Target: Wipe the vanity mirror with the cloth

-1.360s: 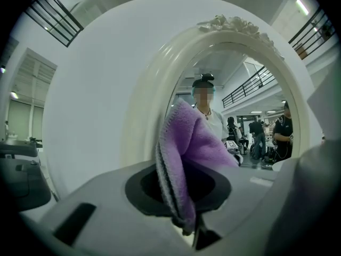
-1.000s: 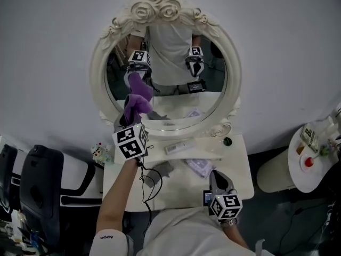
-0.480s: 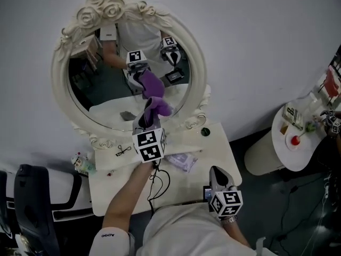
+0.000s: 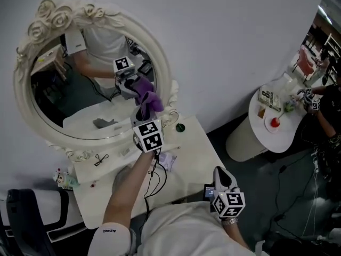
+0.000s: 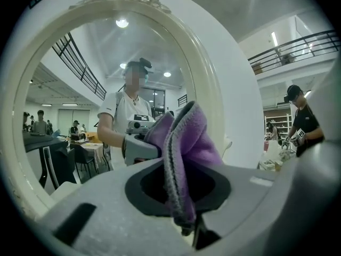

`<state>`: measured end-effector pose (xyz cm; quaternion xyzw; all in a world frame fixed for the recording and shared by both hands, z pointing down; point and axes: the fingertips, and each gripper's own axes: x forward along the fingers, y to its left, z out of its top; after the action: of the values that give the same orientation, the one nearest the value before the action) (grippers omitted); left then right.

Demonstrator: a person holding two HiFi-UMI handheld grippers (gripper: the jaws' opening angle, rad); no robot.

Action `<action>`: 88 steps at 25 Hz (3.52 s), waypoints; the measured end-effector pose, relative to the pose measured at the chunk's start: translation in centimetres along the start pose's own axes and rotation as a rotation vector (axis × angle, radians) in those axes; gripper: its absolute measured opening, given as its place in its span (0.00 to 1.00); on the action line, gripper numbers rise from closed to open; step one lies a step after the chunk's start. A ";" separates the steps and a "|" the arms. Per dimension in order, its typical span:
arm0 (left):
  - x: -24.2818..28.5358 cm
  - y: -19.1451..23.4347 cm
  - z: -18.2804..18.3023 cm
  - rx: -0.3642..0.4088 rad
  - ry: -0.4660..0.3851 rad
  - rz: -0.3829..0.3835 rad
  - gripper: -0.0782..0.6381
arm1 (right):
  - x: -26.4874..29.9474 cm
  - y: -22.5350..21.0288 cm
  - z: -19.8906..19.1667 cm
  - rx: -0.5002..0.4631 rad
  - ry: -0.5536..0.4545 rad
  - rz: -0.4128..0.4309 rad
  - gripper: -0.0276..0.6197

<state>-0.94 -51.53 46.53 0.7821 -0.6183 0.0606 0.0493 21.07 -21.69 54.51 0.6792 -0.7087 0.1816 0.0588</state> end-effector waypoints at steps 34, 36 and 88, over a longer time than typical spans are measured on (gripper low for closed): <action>-11.0 25.0 -0.5 0.014 0.040 0.392 0.19 | 5.3 15.7 -0.8 -0.092 0.061 0.374 0.05; -12.0 26.9 -0.6 0.011 0.044 0.429 0.19 | 5.7 17.0 -0.8 -0.099 0.066 0.401 0.05; 0.3 3.3 -9.9 0.048 0.124 0.091 0.19 | -0.2 1.2 -1.7 -0.061 0.077 -0.005 0.05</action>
<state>-4.37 -51.10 56.33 0.7490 -0.6472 0.1257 0.0659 19.62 -20.92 55.76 0.6714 -0.7095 0.1857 0.1070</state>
